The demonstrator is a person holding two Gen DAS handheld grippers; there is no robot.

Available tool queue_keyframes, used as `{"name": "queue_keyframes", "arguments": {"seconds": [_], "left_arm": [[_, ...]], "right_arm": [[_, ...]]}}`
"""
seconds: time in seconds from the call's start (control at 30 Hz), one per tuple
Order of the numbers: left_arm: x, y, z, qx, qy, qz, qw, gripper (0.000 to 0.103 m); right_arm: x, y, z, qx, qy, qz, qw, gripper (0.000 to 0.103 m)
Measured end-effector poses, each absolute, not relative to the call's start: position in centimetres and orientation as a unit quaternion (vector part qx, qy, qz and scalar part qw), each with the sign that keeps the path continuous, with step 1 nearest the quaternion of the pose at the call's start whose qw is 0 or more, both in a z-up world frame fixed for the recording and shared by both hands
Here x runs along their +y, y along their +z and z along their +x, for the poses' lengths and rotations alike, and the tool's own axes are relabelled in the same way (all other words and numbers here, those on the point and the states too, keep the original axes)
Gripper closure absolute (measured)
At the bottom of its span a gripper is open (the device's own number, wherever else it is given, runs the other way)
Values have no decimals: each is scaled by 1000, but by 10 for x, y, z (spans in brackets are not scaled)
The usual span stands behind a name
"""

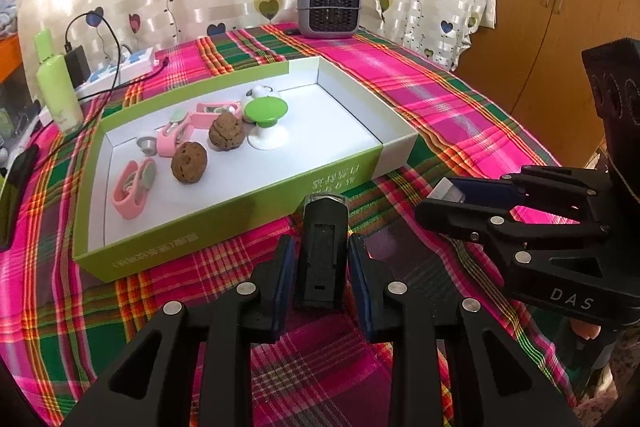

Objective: Organize objects
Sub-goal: 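Carry the white jar and black case over the box with both tools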

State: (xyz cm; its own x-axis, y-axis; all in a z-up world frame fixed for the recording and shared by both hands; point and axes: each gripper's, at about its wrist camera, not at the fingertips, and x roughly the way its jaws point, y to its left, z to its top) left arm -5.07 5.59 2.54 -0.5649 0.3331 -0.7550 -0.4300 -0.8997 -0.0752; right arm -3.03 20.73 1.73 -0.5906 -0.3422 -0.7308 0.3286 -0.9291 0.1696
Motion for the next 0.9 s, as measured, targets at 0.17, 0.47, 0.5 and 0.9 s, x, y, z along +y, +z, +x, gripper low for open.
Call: {"name": "queue_keyframes", "arguments": {"seconds": [0.17, 0.47, 0.5, 0.9], "left_arm": [[52, 31, -49, 55, 887, -407, 211, 77], [47, 43, -47, 43, 894, -391, 214, 77], [47, 44, -47, 43, 895, -389, 214, 77], [44, 41, -48, 28, 890, -399, 220, 77]], "right_arm": [[206, 22, -29, -9, -894, 406, 191, 75], [206, 31, -30, -11, -897, 396, 196, 75], [206, 32, -30, -11, -897, 395, 197, 75], [207, 32, -31, -14, -897, 393, 201, 75]]}}
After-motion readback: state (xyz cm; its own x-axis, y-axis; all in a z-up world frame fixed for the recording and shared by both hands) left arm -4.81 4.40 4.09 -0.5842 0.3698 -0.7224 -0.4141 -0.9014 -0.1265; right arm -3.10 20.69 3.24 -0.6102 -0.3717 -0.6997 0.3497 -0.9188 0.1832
